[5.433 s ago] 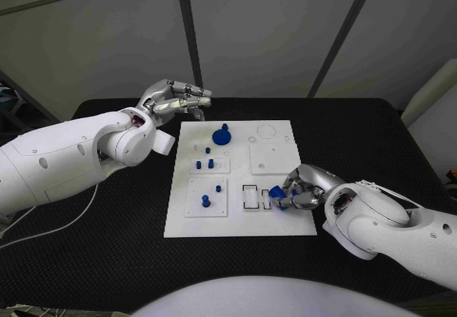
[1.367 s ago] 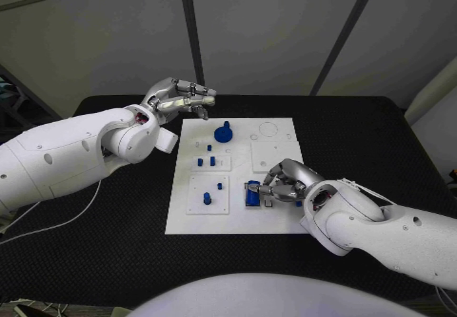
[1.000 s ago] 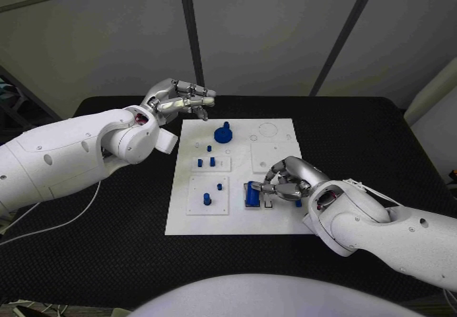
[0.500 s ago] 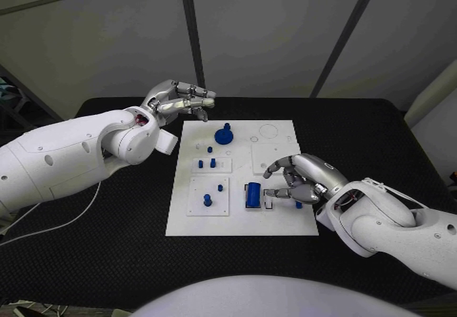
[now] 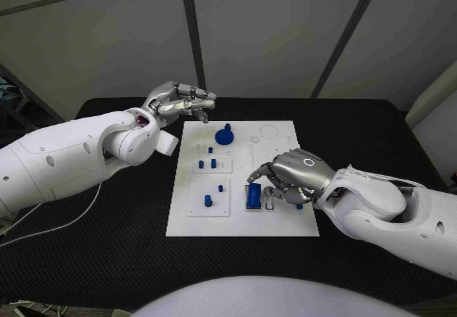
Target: Assemble the parts on the task board
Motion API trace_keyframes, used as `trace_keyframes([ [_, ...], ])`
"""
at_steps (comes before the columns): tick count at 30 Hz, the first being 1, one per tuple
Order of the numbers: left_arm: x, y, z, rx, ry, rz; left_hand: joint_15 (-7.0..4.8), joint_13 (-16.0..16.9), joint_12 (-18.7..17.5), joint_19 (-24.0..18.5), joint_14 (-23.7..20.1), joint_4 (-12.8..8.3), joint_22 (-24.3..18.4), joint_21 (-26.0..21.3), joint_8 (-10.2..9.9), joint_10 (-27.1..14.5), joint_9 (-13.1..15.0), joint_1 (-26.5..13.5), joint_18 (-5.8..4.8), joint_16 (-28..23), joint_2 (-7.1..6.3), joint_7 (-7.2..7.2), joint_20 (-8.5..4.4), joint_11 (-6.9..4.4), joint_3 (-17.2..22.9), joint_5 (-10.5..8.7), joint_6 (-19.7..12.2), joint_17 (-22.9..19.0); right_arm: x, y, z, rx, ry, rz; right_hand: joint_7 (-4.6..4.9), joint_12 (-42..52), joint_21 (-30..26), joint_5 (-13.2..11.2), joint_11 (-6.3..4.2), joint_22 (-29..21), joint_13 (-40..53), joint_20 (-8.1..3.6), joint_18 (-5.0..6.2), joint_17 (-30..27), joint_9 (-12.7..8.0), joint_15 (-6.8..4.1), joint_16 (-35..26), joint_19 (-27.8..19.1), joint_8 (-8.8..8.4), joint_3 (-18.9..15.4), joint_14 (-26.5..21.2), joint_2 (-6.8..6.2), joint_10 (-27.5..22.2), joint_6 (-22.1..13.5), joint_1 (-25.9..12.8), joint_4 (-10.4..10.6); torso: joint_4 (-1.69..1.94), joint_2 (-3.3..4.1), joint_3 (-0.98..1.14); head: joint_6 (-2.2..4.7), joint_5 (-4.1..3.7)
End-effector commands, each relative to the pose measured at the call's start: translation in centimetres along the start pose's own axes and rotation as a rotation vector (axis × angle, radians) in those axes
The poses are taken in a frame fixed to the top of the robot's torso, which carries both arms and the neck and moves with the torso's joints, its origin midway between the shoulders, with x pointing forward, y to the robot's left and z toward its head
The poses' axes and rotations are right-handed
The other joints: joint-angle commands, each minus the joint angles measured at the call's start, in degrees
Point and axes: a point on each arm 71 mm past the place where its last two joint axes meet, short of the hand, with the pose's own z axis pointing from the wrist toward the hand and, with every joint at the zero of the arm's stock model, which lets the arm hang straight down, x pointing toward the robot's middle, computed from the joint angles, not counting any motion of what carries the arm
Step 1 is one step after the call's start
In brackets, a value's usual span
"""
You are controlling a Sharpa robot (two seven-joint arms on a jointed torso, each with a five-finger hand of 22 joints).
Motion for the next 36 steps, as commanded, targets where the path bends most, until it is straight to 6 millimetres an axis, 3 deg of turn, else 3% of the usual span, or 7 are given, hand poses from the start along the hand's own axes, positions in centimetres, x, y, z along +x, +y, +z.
trace_keyframes([
  [1,0.1,-0.1,0.1,0.004,0.012,-0.006,0.12,-0.05,0.24,0.28,-0.33,-0.03,-0.01,-0.34,0.20,-0.45,-0.04,-0.06,-0.62,0.25,0.68,0.08,0.29,0.06,-0.32,-0.06,-0.35,-0.09,0.6,0.3,0.4,-0.059,0.091,-0.194,-0.08,0.40,-0.18,-0.47,0.04,0.05,0.35,-0.33,0.57,14.14,-0.17,-0.50,0.35,-0.01,-0.53,1.98,5.84,-0.69,-0.10,0.60,-0.85,-0.54,0.00,0.04,0.01,-0.15,0.07],
  [4,0.1,-0.1,0.1,0.004,0.012,-0.006,0.12,-0.05,0.24,0.28,-0.33,-0.03,-0.01,-0.34,0.20,-0.45,-0.04,-0.06,-0.62,0.25,0.68,0.08,0.29,0.06,-0.32,-0.06,-0.35,-0.09,0.8,0.4,0.7,-0.067,0.112,-0.242,-0.40,0.70,-0.16,-0.73,-0.06,0.13,0.49,-0.36,0.56,14.25,-0.25,-0.59,0.40,-0.01,-0.70,3.50,5.87,-1.00,0.05,1.10,-1.53,-1.14,0.00,0.00,-0.07,-0.32,0.08],
  [16,0.2,-0.1,0.0,0.003,0.012,-0.006,0.12,-0.05,0.24,0.28,-0.33,-0.03,-0.01,-0.34,0.20,-0.45,-0.04,-0.06,-0.62,0.25,0.68,0.08,0.29,0.06,-0.32,-0.06,-0.35,-0.09,1.3,0.7,1.4,-0.079,0.153,-0.287,-0.50,1.28,-0.08,-2.41,-0.11,0.38,0.75,-0.45,0.53,14.48,-0.43,-0.75,0.51,0.11,-1.11,5.32,5.92,-1.50,0.34,1.72,-3.73,-1.80,-0.07,0.01,-0.01,-0.60,0.30],
  [23,0.2,-0.1,0.1,0.003,0.014,-0.007,0.12,-0.05,0.24,0.28,-0.33,-0.03,-0.01,-0.34,0.20,-0.45,-0.04,-0.06,-0.62,0.25,0.68,0.08,0.29,0.06,-0.32,-0.06,-0.35,-0.09,1.5,1.1,2.1,-0.093,0.142,-0.284,-0.58,1.65,0.02,-3.31,-0.15,0.59,0.98,-0.53,0.47,14.68,-0.52,-0.82,0.62,0.29,-1.34,5.48,5.97,-1.70,0.58,1.76,-4.71,-1.85,0.04,0.00,-0.04,-0.63,0.30],
  [36,0.3,-0.1,0.1,0.000,0.018,-0.008,0.16,-0.08,0.30,0.24,-0.43,-0.04,-0.01,-0.42,0.17,-0.61,-0.06,-0.01,-0.64,0.25,0.69,0.13,0.31,0.11,-0.35,-0.06,-0.50,-0.14,2.0,1.6,2.8,-0.109,0.150,-0.274,-0.45,2.01,0.16,-3.52,-0.21,0.86,1.19,-0.69,0.41,14.97,-0.41,-0.95,0.77,0.54,-1.09,5.97,6.03,-1.37,0.83,2.72,-5.22,-2.07,-0.07,0.05,-0.02,-0.93,0.44],
])
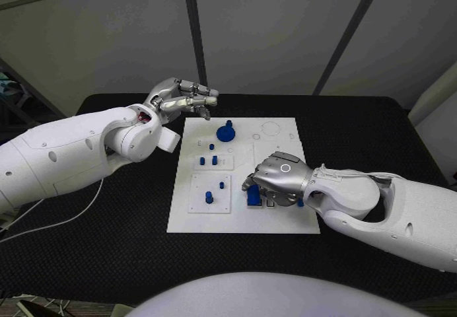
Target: Assemble the parts on the task board
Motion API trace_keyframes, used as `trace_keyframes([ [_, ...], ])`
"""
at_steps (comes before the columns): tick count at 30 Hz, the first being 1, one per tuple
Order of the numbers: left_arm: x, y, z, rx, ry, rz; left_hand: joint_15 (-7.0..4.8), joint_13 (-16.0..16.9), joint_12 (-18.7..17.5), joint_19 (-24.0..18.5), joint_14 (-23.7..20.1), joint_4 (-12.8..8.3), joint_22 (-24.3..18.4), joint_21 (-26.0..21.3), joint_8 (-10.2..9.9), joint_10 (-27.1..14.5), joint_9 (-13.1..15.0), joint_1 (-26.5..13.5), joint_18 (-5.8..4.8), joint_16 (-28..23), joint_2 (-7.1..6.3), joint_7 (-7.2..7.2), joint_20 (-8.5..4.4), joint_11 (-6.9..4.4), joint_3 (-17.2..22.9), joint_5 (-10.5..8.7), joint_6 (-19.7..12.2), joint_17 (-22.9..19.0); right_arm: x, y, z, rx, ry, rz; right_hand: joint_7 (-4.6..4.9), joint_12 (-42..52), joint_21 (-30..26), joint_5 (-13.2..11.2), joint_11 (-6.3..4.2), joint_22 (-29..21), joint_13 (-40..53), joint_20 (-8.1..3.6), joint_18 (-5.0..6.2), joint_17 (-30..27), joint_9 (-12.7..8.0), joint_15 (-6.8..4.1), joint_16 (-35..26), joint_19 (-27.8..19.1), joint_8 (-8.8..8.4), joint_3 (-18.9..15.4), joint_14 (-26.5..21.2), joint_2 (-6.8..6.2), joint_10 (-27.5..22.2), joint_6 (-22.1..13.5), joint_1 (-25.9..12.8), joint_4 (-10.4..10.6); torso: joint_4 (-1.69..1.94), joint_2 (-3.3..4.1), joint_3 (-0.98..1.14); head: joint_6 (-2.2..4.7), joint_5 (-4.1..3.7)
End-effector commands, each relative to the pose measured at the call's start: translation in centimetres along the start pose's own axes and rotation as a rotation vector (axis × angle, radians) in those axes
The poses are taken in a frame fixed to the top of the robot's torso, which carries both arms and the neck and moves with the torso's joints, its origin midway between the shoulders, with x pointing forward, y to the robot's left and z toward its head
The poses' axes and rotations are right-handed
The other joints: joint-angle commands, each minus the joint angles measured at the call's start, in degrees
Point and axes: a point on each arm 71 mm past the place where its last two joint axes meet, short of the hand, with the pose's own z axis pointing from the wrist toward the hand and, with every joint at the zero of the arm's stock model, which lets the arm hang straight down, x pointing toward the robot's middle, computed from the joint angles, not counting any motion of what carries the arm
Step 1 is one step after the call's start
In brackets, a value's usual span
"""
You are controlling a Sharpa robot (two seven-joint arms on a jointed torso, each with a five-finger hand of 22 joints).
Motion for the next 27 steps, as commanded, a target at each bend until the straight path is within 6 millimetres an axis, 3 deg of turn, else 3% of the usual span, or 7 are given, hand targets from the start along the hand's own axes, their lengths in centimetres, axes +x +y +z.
trace_keyframes([
  [1,0.15,-0.10,0.04,0.002,0.013,-0.006,0.16,-0.09,0.30,0.24,-0.43,-0.05,-0.01,-0.20,0.17,-0.40,-0.06,-0.01,-0.64,0.25,0.69,-0.09,0.31,-0.10,-0.35,-0.06,-0.28,-0.05,0.18,0.06,0.10,-0.005,0.017,-0.006,0.08,0.37,0.16,-0.27,-0.13,0.06,0.83,-0.31,0.41,14.97,0.08,-0.54,0.27,0.14,-0.09,0.45,6.02,0.04,0.30,0.63,-0.49,-0.10,-0.07,0.01,0.00,-0.20,0.02],
  [15,0.17,-0.06,0.02,-0.004,0.017,-0.007,0.18,-0.10,0.32,0.24,-0.44,-0.02,-0.01,-0.21,0.16,-0.44,-0.06,-0.04,-0.65,0.25,0.71,-0.07,0.31,-0.08,-0.37,-0.06,-0.31,-0.06,0.70,-0.14,0.23,0.009,0.049,-0.013,0.06,0.36,0.00,-0.04,-0.16,-0.11,0.79,-0.30,0.44,14.92,0.05,-0.55,0.25,0.01,-0.16,1.12,6.01,0.17,0.22,0.98,-0.19,-0.80,-0.01,-0.05,0.01,-0.42,0.12],
  [22,0.16,-0.05,0.02,-0.006,0.017,-0.007,0.18,-0.10,0.32,0.24,-0.44,-0.02,-0.01,-0.21,0.16,-0.44,-0.06,-0.04,-0.65,0.25,0.71,-0.07,0.31,-0.08,-0.37,-0.06,-0.31,-0.06,0.50,-0.04,0.20,-0.002,0.022,-0.013,1.65,1.18,0.14,-0.12,0.60,0.21,1.34,-0.12,0.37,15.07,0.74,-0.17,0.33,0.21,1.46,2.33,6.04,1.04,0.72,5.94,-1.27,-1.65,-0.11,-0.04,0.05,-0.43,0.15],
  [27,0.20,-0.05,0.03,-0.006,0.019,-0.008,0.18,-0.10,0.32,0.24,-0.44,-0.01,-0.01,-0.22,0.16,-0.44,-0.06,-0.05,-0.65,0.25,0.72,-0.07,0.31,-0.08,-0.37,-0.06,-0.31,-0.06,0.42,-0.06,0.14,-0.006,0.008,-0.013,2.28,1.44,0.21,-0.19,1.05,0.35,1.51,0.11,0.33,15.07,0.94,0.14,0.33,0.29,1.89,2.62,6.04,1.42,0.91,7.95,-1.81,-1.98,-0.05,-0.03,0.02,-0.50,0.10],
])
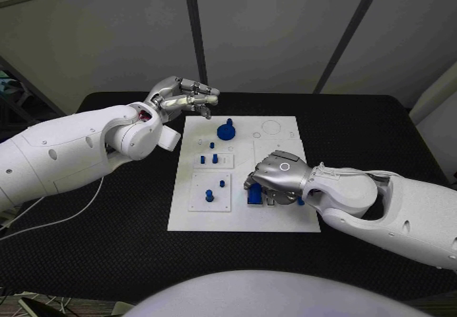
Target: Assemble the parts on the task board
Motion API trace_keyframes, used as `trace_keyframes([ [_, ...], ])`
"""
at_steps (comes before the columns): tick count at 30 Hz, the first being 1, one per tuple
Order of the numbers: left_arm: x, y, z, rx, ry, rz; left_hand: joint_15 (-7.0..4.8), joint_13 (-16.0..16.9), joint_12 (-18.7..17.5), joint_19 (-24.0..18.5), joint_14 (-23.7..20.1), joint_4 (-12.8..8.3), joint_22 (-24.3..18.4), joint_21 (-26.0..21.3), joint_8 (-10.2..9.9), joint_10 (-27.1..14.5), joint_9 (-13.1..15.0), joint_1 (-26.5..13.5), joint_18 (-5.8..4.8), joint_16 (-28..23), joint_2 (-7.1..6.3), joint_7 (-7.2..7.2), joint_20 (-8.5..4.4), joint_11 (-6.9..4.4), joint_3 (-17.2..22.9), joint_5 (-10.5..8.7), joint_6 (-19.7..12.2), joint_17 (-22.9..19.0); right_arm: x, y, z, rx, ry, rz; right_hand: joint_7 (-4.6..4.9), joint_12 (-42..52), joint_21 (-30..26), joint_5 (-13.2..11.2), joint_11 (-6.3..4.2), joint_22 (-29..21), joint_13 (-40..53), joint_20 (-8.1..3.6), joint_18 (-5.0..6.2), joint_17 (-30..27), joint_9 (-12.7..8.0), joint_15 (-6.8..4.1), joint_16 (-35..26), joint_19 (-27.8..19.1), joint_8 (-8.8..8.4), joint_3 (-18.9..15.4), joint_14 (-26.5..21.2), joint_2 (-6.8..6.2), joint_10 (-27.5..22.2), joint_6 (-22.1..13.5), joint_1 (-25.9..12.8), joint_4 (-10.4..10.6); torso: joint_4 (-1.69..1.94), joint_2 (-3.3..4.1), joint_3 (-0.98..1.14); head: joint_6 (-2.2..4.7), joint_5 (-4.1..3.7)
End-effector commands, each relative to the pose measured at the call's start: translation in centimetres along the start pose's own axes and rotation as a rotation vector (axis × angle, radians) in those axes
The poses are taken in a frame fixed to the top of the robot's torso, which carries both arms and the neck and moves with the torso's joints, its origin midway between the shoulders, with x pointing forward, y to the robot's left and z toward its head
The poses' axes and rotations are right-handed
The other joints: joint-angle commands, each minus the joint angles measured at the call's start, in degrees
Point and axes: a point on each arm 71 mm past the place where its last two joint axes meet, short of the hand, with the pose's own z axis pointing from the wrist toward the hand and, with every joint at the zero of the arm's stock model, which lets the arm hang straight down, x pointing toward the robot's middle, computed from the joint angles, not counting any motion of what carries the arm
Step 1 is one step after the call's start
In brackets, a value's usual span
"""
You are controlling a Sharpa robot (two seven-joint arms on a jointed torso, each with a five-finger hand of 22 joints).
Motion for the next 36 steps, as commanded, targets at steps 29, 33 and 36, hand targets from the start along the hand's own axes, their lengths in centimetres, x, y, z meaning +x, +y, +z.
trace_keyframes([
  [29,0.1,0.0,0.1,-0.006,0.022,-0.008,0.02,-0.08,0.36,0.23,-0.28,0.12,-0.01,-0.28,0.14,-0.55,-0.07,-0.18,-0.66,0.26,0.81,-0.01,0.34,-0.02,-0.41,-0.07,-0.40,-0.09,-1.6,0.2,-1.9,-0.041,-0.192,-0.011,2.24,0.96,0.88,-0.84,1.30,1.18,1.89,0.73,0.09,15.08,0.92,1.07,0.33,1.05,0.79,0.12,5.85,1.09,0.65,5.83,-2.03,-0.23,0.01,0.01,-0.02,0.15,0.08],
  [33,0.1,0.1,0.0,-0.010,0.025,-0.009,0.05,-0.09,0.37,0.22,-0.30,0.19,-0.02,-0.31,0.13,-0.63,-0.07,-0.27,-0.67,0.27,0.82,0.01,0.36,0.01,-0.45,-0.07,-0.46,-0.10,-1.7,0.3,-2.3,-0.046,-0.186,-0.003,2.26,0.99,0.94,-0.95,1.33,1.28,1.91,0.77,0.06,15.08,0.94,1.11,0.33,1.12,0.79,0.03,5.85,1.06,0.67,5.98,-2.20,-0.20,-0.07,0.04,-0.02,0.12,0.19],
  [36,0.1,0.1,0.0,-0.012,0.027,-0.010,0.06,-0.10,0.37,0.21,-0.31,0.22,-0.02,-0.33,0.11,-0.67,-0.08,-0.31,-0.67,0.27,0.81,0.03,0.37,0.02,-0.48,-0.08,-0.50,-0.11,-1.7,0.4,-2.4,-0.048,-0.172,0.011,2.27,0.95,0.92,-0.99,1.34,1.26,1.86,0.80,0.07,15.08,0.94,1.13,0.33,1.10,0.77,-0.04,5.85,1.02,0.64,6.05,-2.31,-0.19,-0.08,0.06,-0.04,0.08,0.15],
])
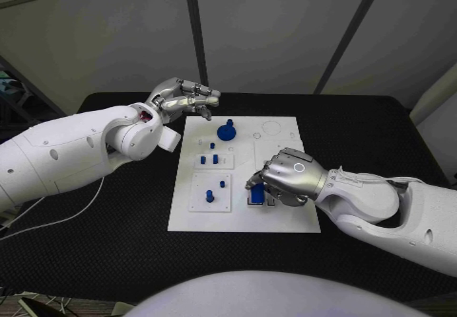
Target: Assemble the parts on the task board
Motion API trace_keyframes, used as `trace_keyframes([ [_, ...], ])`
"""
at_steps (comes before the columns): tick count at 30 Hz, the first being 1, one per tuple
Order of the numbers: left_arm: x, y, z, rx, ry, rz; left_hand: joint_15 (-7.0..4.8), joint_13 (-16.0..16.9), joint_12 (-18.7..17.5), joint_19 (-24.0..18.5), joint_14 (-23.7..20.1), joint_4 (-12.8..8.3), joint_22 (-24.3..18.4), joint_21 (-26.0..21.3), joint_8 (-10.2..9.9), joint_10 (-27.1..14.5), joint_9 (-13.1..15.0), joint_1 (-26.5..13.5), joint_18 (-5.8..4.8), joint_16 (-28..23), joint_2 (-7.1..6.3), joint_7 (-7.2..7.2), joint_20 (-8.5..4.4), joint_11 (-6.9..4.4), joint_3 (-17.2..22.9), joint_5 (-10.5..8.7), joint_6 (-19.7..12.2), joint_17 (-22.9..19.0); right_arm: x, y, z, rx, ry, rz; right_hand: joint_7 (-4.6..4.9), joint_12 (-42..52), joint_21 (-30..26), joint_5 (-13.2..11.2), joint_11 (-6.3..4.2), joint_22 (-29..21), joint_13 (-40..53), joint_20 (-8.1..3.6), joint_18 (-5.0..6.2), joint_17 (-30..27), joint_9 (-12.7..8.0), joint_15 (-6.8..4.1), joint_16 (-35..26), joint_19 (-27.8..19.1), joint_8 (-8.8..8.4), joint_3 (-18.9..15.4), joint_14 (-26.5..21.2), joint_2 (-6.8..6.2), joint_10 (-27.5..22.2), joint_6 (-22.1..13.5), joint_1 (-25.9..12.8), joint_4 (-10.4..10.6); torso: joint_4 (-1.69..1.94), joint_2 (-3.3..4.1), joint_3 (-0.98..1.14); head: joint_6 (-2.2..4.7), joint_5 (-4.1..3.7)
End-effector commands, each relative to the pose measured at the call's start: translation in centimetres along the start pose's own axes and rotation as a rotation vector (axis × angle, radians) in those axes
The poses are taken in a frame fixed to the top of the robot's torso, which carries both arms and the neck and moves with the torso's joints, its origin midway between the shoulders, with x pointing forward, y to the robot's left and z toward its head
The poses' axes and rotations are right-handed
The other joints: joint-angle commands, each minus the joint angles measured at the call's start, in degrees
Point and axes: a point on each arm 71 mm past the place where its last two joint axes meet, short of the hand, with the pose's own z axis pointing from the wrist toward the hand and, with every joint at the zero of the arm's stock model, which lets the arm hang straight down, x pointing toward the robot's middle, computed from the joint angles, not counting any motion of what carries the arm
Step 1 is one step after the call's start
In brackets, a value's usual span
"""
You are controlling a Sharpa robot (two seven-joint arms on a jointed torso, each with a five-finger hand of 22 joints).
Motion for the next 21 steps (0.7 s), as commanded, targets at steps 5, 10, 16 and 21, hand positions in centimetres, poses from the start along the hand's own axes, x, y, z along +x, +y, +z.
trace_keyframes([
  [5,0.2,-0.1,0.0,-0.002,0.016,-0.007,0.07,-0.10,0.37,0.21,-0.32,0.06,-0.02,-0.34,0.10,-0.30,-0.08,-0.10,-0.67,0.27,0.57,0.04,0.37,0.03,-0.33,-0.08,-0.54,-0.08,-0.1,0.1,0.0,-0.009,0.022,0.044,3.90,0.21,0.21,-0.42,0.24,0.02,1.79,0.01,0.08,15.10,0.87,0.52,0.33,0.26,0.22,-0.23,6.06,-0.02,-0.11,4.52,-0.84,0.07,-0.01,0.00,-0.09,-0.20,-0.12],
  [10,0.2,-0.1,0.0,0.000,0.014,-0.006,0.07,-0.10,0.37,0.21,-0.32,0.06,-0.02,-0.34,0.10,-0.30,-0.08,-0.10,-0.67,0.27,0.57,0.04,0.37,0.03,-0.33,-0.08,-0.54,-0.08,0.3,-0.1,0.2,0.003,0.037,0.075,3.89,0.20,0.18,-0.59,0.22,0.00,1.77,0.07,0.09,15.10,0.84,0.55,0.33,0.24,0.10,-0.47,6.06,-0.16,-0.14,4.53,-1.16,0.14,0.02,0.03,-0.01,-0.21,-0.09],
  [16,0.2,-0.1,0.0,0.002,0.013,-0.005,0.07,-0.10,0.38,0.20,-0.33,0.06,-0.02,-0.36,0.09,-0.34,-0.09,-0.08,-0.67,0.28,0.57,0.03,0.38,0.03,-0.33,-0.08,-0.57,-0.08,0.6,-0.5,0.5,0.020,0.037,0.084,3.91,0.19,0.21,-0.66,0.22,0.06,1.76,0.10,0.08,15.10,0.81,0.56,0.33,0.27,-0.01,-0.60,6.06,-0.19,-0.16,4.50,-1.34,0.20,0.13,0.06,-0.04,-0.29,0.00],
  [21,0.2,-0.1,0.0,0.003,0.013,-0.006,0.07,-0.10,0.38,0.20,-0.33,0.06,-0.02,-0.36,0.09,-0.34,-0.09,-0.08,-0.67,0.28,0.57,0.03,0.38,0.03,-0.33,-0.08,-0.57,-0.08,0.9,-0.7,0.9,0.025,0.046,0.092,3.93,0.12,0.21,-0.67,0.22,0.08,1.68,0.12,0.08,15.10,0.77,0.57,0.33,0.29,-0.16,-0.72,6.06,-0.22,-0.23,4.39,-1.49,0.24,0.13,0.10,-0.06,-0.40,0.14],
])
